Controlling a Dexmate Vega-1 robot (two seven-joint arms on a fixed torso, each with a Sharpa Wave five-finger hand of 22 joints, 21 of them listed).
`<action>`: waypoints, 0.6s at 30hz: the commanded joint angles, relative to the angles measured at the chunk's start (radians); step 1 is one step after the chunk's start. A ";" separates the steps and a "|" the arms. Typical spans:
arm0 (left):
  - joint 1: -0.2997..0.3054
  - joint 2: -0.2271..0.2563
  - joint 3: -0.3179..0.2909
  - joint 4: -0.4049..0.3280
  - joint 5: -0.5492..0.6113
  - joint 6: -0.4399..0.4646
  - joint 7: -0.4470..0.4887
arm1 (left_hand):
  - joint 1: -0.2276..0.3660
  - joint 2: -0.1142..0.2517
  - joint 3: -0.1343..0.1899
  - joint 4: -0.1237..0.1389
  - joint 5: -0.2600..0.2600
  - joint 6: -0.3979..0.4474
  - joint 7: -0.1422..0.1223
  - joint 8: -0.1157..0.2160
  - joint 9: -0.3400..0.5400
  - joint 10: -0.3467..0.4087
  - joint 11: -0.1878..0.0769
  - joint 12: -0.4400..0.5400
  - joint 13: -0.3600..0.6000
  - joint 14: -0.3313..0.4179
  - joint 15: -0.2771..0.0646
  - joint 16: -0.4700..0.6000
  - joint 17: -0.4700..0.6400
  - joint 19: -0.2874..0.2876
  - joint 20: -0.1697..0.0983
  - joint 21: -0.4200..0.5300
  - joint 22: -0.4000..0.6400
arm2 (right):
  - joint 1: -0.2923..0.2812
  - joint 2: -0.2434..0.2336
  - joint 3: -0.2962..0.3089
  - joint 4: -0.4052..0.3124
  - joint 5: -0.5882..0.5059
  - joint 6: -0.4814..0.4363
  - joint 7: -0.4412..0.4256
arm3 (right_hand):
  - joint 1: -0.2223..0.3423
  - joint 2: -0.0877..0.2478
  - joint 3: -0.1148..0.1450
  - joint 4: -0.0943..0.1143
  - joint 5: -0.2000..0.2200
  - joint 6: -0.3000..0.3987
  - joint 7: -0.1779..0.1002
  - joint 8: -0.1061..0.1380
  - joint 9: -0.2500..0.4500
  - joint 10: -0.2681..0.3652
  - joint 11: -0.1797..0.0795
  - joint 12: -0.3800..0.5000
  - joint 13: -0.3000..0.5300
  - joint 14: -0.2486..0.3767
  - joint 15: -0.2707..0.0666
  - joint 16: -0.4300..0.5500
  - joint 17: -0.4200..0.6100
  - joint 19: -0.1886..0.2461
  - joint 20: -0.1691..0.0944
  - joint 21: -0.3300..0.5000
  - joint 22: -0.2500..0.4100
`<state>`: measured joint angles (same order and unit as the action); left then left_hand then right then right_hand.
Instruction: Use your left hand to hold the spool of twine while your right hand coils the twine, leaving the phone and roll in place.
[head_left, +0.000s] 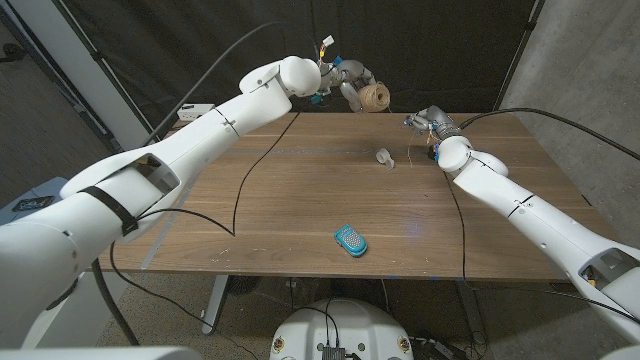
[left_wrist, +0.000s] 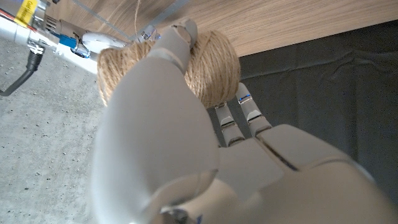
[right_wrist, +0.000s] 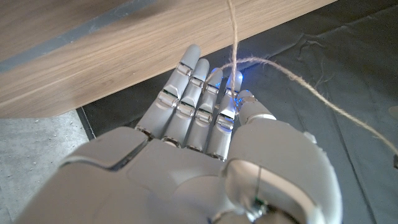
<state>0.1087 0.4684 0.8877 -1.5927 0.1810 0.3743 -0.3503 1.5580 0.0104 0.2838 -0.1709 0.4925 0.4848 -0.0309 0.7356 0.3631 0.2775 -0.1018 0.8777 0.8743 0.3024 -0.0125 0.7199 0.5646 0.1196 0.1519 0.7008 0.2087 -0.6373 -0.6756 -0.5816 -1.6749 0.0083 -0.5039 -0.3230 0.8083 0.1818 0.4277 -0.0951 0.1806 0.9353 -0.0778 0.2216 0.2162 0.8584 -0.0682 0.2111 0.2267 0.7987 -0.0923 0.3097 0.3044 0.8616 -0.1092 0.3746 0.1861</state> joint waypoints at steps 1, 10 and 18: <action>-0.008 -0.018 0.002 0.035 0.003 0.004 0.026 | -0.038 0.111 0.009 0.010 0.010 0.119 0.109 0.031 0.059 0.139 0.099 0.021 0.012 0.056 0.014 0.330 0.032 -0.001 0.007 0.007 0.003 | -0.010 0.005 -0.012 -0.021 0.007 -0.017 0.008 | 0.009 0.000 -0.002 -0.001 0.000 0.009 0.000 0.000 0.001 0.004 -0.007 -0.002 0.002 0.007 -0.109 -0.001 0.002 -0.006 -0.037 0.008 0.003; -0.013 -0.036 0.003 0.065 0.003 0.008 0.052 | -0.039 0.110 0.009 0.010 0.012 0.121 0.110 0.030 0.058 0.139 0.100 0.021 0.012 0.057 0.015 0.331 0.032 -0.001 0.007 0.010 0.002 | -0.017 0.009 -0.015 -0.038 0.013 -0.023 0.010 | 0.010 0.000 -0.002 -0.001 0.000 0.010 0.001 0.000 0.001 0.005 -0.006 -0.002 0.002 0.007 -0.110 -0.002 0.003 -0.006 -0.037 0.009 0.003; -0.018 -0.047 0.003 0.085 -0.006 0.002 0.061 | -0.039 0.110 0.009 0.010 0.013 0.121 0.108 0.030 0.059 0.139 0.102 0.022 0.013 0.057 0.014 0.331 0.031 -0.001 0.006 0.012 0.002 | -0.021 0.010 -0.019 -0.044 0.016 -0.022 0.011 | 0.011 -0.001 -0.002 -0.002 0.000 0.010 0.002 -0.001 0.001 0.006 -0.007 -0.002 0.002 0.007 -0.110 -0.002 0.003 -0.006 -0.035 0.011 0.003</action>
<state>0.0974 0.4381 0.8898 -1.5370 0.1846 0.3800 -0.3083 1.5581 0.0104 0.2838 -0.1709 0.5004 0.4857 -0.0319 0.7357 0.3631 0.2776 -0.1018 0.8777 0.8743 0.3024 -0.0125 0.7199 0.5646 0.1196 0.1519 0.7070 0.2089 -0.6512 -0.6691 -0.5952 -1.7051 0.0188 -0.5227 -0.3136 0.8083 0.1818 0.4277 -0.0951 0.1806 0.9360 -0.0785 0.2216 0.2162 0.8584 -0.0682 0.2111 0.2267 0.7987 -0.0923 0.3097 0.3043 0.8582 -0.1128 0.3825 0.1861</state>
